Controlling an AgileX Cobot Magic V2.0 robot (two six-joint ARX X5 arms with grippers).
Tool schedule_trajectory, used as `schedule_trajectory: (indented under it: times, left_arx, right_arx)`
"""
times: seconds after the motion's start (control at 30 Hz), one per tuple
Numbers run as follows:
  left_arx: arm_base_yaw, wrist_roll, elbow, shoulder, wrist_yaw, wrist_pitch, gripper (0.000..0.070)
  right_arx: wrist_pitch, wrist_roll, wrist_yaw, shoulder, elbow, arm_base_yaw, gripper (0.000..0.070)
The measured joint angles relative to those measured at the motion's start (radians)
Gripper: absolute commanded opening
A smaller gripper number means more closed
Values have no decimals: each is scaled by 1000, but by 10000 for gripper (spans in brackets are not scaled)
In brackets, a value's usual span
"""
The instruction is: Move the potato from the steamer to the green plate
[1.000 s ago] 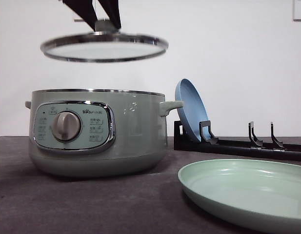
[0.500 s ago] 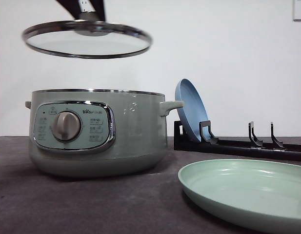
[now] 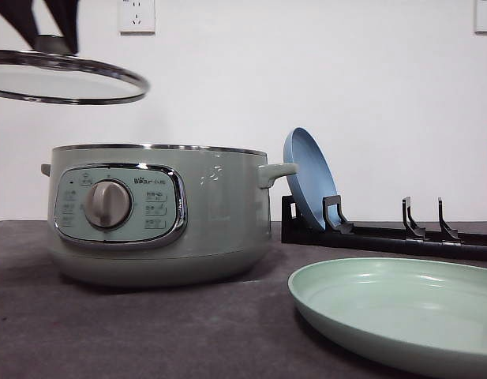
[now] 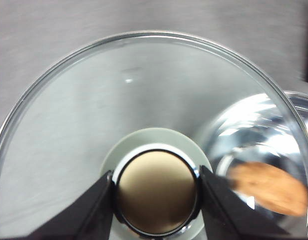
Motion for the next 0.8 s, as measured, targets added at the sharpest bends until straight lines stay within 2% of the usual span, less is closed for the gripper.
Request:
schedule_trajectory:
  times: [0.23,0.47,0.57,0.8]
  left_arx:
    - [68,0,0,0,-1,-6,0]
    - [80,0,0,0,-2,-5,0]
    - [80,0,0,0,-1,-5,0]
    - [80,0,0,0,-1,-5,0]
  right_arx:
    - [0,1,20,0,0,0,543]
    - [0,33,20,2,0,0,542]
    - [5,47,-4,19,0,0,542]
    - [107,42,-55,131,0,0,541]
